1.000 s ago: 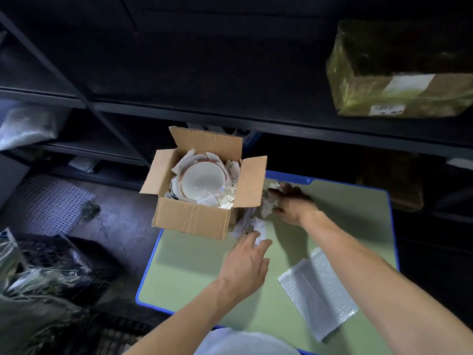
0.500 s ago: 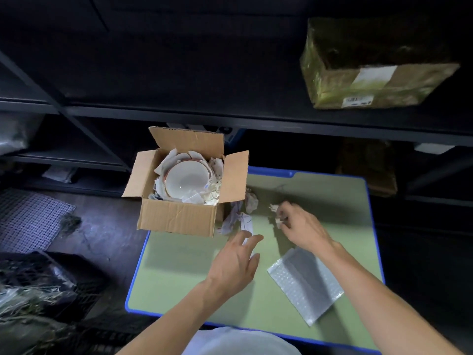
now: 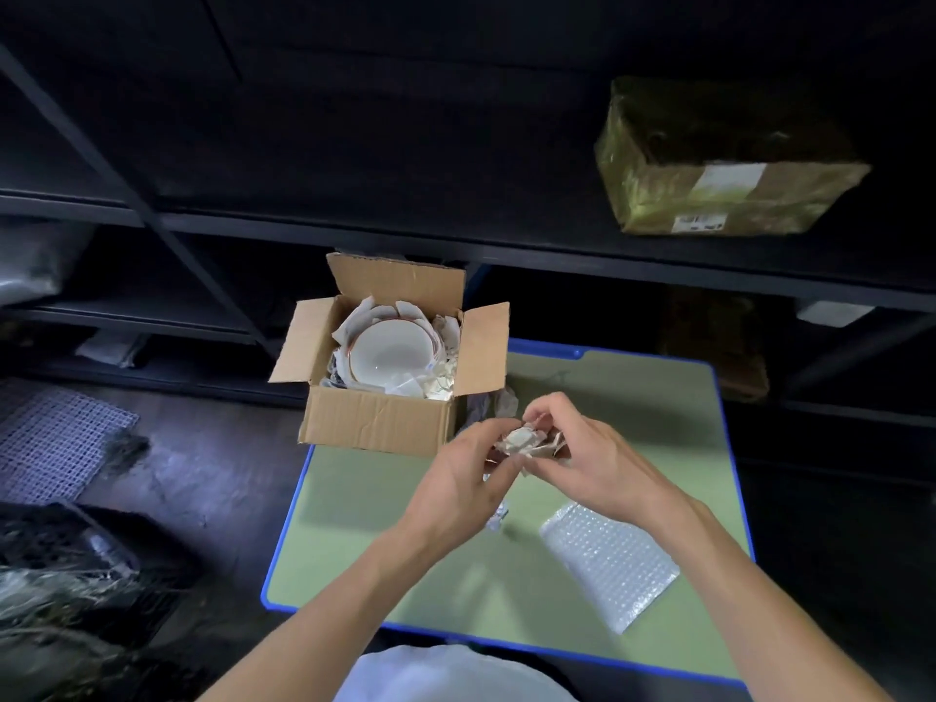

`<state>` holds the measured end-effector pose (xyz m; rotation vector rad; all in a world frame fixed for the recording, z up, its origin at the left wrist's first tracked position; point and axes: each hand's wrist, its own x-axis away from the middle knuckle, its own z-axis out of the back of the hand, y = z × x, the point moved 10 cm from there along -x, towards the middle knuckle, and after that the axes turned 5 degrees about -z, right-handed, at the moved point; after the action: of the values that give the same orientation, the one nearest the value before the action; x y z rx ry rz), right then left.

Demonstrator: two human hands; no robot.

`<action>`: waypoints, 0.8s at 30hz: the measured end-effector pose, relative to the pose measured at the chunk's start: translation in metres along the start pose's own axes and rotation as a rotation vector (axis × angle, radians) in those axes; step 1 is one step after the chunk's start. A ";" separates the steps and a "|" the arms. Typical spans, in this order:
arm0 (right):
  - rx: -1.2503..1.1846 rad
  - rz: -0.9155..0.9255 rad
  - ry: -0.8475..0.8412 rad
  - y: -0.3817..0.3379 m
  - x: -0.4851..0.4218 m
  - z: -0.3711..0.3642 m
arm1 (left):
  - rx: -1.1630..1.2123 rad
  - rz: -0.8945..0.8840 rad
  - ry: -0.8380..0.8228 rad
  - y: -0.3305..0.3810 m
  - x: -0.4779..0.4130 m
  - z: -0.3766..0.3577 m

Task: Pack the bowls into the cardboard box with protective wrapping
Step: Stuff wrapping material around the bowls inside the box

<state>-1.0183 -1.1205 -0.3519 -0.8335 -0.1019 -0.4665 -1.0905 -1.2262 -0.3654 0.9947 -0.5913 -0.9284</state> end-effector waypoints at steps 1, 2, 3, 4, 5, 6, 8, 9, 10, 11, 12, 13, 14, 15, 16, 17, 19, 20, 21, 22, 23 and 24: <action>-0.004 0.019 0.016 -0.009 -0.002 -0.002 | 0.015 0.014 0.039 -0.002 0.003 0.009; -0.005 0.043 0.029 -0.019 -0.004 -0.004 | 0.023 0.026 0.078 -0.003 0.006 0.019; -0.003 0.070 0.040 -0.030 -0.007 -0.007 | 0.024 0.033 0.114 -0.004 0.008 0.030; -0.002 0.098 0.049 -0.041 -0.009 -0.011 | 0.021 0.035 0.145 -0.004 0.009 0.041; 0.001 0.123 0.060 -0.052 -0.012 -0.014 | 0.019 0.034 0.173 -0.005 0.011 0.052; 0.011 0.145 0.075 -0.063 -0.016 -0.016 | 0.020 0.036 0.197 -0.006 0.013 0.063; 0.040 0.178 0.106 -0.084 -0.024 -0.019 | 0.031 0.056 0.234 -0.012 0.015 0.083; 0.043 0.185 0.115 -0.093 -0.029 -0.021 | 0.042 0.067 0.248 -0.015 0.016 0.092; 0.033 0.184 0.120 -0.100 -0.034 -0.023 | 0.054 0.077 0.261 -0.019 0.016 0.101; 0.020 0.178 0.123 -0.108 -0.040 -0.026 | 0.066 0.084 0.274 -0.022 0.016 0.110; 0.008 0.172 0.126 -0.114 -0.045 -0.029 | 0.073 0.088 0.285 -0.026 0.016 0.118; -0.001 0.164 0.131 -0.120 -0.050 -0.032 | 0.073 0.092 0.293 -0.030 0.015 0.127; -0.006 0.156 0.139 -0.125 -0.055 -0.034 | 0.066 0.096 0.296 -0.034 0.014 0.135; -0.004 0.151 0.152 -0.130 -0.060 -0.036 | 0.057 0.100 0.296 -0.038 0.014 0.143; 0.002 0.144 0.166 -0.134 -0.064 -0.037 | 0.053 0.101 0.295 -0.041 0.014 0.151; 0.008 0.134 0.181 -0.137 -0.068 -0.038 | 0.044 0.100 0.292 -0.045 0.014 0.158; 0.018 0.106 0.216 -0.141 -0.076 -0.037 | 0.004 0.102 0.289 -0.053 0.013 0.173; 0.021 0.089 0.231 -0.143 -0.080 -0.038 | -0.014 0.105 0.292 -0.057 0.012 0.180; 0.024 0.073 0.242 -0.144 -0.084 -0.039 | -0.028 0.109 0.298 -0.062 0.011 0.188; 0.027 0.061 0.250 -0.146 -0.088 -0.040 | -0.041 0.117 0.303 -0.068 0.010 0.196; 0.031 0.053 0.254 -0.149 -0.092 -0.043 | -0.056 0.128 0.304 -0.073 0.009 0.203; 0.038 0.048 0.254 -0.152 -0.095 -0.046 | -0.068 0.139 0.301 -0.077 0.007 0.210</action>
<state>-1.1743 -1.2075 -0.3034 -0.7318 0.1427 -0.5204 -1.2802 -1.3428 -0.3411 0.9956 -0.3668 -0.6559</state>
